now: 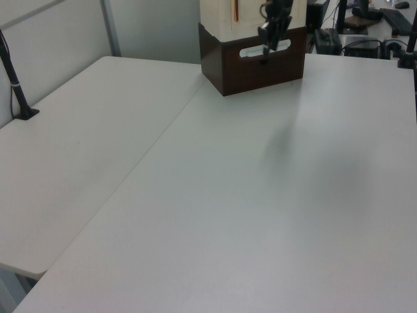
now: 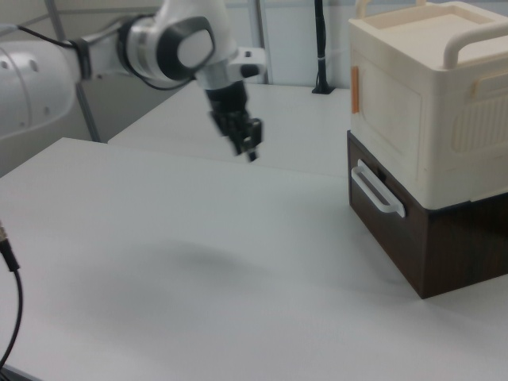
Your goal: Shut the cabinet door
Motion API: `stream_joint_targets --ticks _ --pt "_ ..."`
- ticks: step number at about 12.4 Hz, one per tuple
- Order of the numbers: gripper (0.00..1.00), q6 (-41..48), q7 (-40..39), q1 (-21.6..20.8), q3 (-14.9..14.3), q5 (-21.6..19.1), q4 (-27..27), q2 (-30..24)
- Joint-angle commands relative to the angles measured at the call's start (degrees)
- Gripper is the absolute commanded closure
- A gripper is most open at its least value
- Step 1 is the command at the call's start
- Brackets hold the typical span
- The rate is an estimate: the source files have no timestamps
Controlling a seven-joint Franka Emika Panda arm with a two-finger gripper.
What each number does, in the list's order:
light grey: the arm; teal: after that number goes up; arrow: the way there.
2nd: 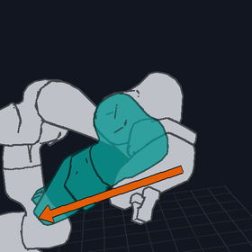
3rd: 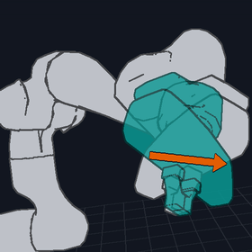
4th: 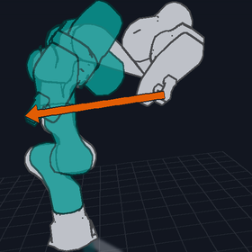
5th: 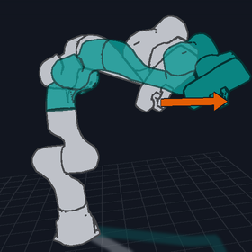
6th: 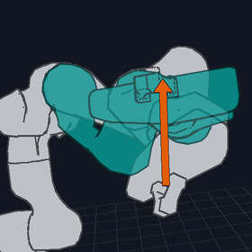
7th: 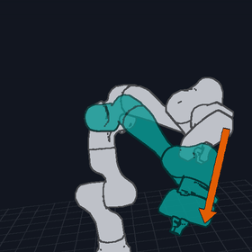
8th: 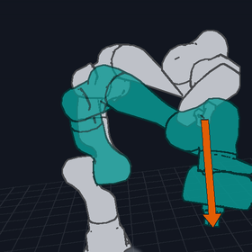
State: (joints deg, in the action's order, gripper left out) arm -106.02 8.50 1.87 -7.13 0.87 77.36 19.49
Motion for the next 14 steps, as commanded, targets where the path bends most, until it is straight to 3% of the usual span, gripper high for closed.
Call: stream_joint_targets --ticks 1,2,5,14 --pt "0.15 15.1 -8.9 -0.3 0.4 -4.8 2.7 -5.3" --pt "0.00 16.5 -9.0 -0.4 0.5 -4.8 2.8 -6.0" --pt "0.00 20.2 -9.6 -2.7 0.5 -4.6 3.1 -7.5" --pt "0.00 21.8 -11.1 -2.4 0.4 -4.8 2.8 -7.5"
